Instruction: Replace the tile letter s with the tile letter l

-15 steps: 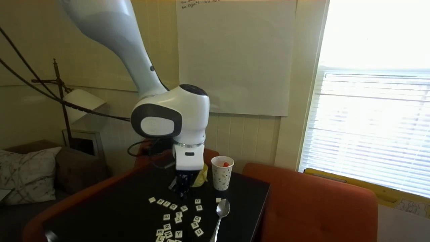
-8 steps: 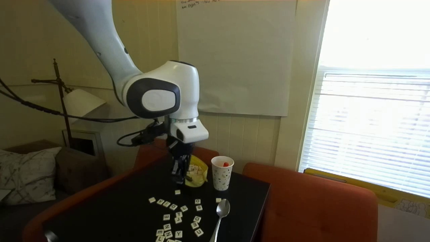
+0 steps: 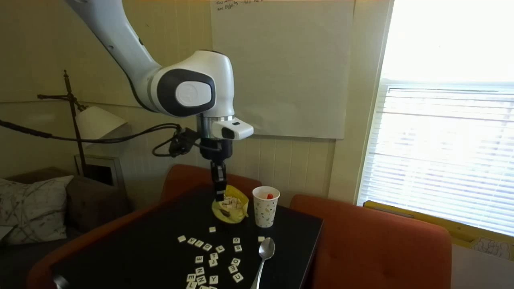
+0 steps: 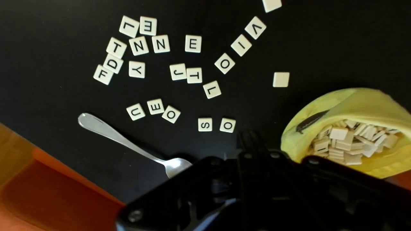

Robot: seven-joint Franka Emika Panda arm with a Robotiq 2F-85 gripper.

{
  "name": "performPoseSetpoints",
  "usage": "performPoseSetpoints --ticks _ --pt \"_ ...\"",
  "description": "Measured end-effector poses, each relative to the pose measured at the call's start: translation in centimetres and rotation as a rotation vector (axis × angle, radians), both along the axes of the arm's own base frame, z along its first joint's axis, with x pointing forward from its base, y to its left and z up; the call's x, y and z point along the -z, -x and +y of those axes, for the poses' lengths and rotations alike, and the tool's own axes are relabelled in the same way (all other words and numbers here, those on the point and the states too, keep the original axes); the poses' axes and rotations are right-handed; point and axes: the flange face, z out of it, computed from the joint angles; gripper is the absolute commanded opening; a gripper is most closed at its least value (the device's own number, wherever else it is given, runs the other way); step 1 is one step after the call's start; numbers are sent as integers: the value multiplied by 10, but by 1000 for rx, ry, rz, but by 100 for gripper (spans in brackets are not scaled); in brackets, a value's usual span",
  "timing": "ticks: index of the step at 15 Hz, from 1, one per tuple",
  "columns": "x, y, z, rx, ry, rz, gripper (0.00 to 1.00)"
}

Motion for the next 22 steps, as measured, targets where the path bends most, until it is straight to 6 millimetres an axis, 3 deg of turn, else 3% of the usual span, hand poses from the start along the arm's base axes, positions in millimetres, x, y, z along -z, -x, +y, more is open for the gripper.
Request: performPoseSetpoints --ticks 4,10,16,22 --pt "1 -7 2 -212 9 -6 1" --pt "4 -8 1 -331 34 2 0" --pt "10 -3 -15 -645 74 28 0" --pt "41 -5 -17 -966 86 52 0"
